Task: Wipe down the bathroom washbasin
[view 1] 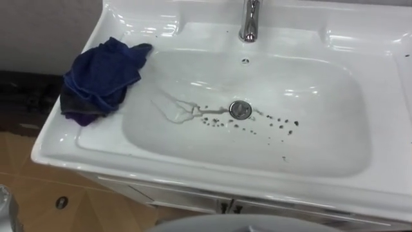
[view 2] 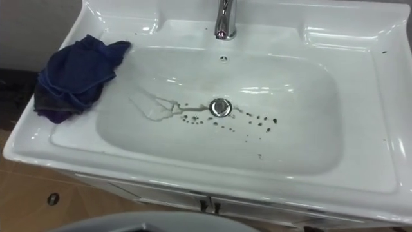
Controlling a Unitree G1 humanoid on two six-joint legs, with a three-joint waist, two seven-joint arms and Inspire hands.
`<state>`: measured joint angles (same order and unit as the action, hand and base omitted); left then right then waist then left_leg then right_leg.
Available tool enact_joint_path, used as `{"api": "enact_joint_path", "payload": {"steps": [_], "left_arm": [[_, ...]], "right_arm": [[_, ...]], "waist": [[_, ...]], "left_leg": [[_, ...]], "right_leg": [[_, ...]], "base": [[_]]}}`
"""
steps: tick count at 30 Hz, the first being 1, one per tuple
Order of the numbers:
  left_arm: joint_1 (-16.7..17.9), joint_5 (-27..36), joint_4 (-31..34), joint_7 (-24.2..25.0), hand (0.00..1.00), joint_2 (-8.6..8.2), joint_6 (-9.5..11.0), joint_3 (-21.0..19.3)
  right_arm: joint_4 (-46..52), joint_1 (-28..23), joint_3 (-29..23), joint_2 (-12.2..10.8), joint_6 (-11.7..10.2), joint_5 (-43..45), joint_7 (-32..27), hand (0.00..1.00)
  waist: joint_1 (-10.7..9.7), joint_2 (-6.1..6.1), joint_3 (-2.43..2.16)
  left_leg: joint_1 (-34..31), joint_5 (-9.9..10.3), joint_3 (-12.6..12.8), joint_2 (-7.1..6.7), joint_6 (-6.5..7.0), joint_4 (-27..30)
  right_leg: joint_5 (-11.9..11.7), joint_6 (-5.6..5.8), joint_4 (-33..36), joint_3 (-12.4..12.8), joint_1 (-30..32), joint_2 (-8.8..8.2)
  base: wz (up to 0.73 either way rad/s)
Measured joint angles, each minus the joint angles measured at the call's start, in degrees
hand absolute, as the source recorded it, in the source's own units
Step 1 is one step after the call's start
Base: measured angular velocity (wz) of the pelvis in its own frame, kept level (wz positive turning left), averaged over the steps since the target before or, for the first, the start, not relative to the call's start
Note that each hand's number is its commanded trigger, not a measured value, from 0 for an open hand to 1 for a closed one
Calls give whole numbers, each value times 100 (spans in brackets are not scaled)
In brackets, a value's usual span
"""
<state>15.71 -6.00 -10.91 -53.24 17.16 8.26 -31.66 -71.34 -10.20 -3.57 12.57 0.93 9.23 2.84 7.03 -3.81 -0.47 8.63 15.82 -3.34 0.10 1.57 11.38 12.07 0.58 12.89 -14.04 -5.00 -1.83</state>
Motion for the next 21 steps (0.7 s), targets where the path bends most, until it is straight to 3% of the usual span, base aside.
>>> {"api": "enact_joint_path", "payload": {"steps": [4, 5, 8, 13, 21], "left_arm": [[-1, -808, 523, 11, 0, 0, 134, 53], [-19, -914, 593, 28, 0, 0, 174, 65], [-96, -990, 650, 53, 0, -1, 245, 234], [-113, -987, 651, 240, 0, -4, 288, 661], [-133, -1054, 649, 502, 0, -11, 291, 1578]], "right_arm": [[1, -3, -14, 4, -110, -1, 161, 0], [2, 11, -14, 10, -137, 12, 191, 0], [-23, 4, -11, 71, -232, 25, 317, 0], [-138, 7, 5, 79, -238, -29, 470, 0], [-308, 9, 17, 63, -256, 26, 494, 0]], "waist": [[-217, -1, 60], [-248, -19, 89], [-376, -53, 121], [-509, -51, 114], [-836, 70, 98]], "left_leg": [[34, 0, -7, 4, 0, -7], [54, 0, -1, 8, 0, -13], [83, 0, 46, 15, 0, -26], [109, 0, 200, 29, 0, -70], [181, 0, 308, 47, 0, -73]], "right_leg": [[-6, 1, -35, -2, -77, 10], [-6, 0, -40, 17, -88, 18], [-5, -1, -37, 85, -84, 33], [-8, 0, -32, 244, -32, 62], [-9, 1, -29, 379, -45, 87]], "base": [[0], [0], [-9], [-16], [-11]]}}
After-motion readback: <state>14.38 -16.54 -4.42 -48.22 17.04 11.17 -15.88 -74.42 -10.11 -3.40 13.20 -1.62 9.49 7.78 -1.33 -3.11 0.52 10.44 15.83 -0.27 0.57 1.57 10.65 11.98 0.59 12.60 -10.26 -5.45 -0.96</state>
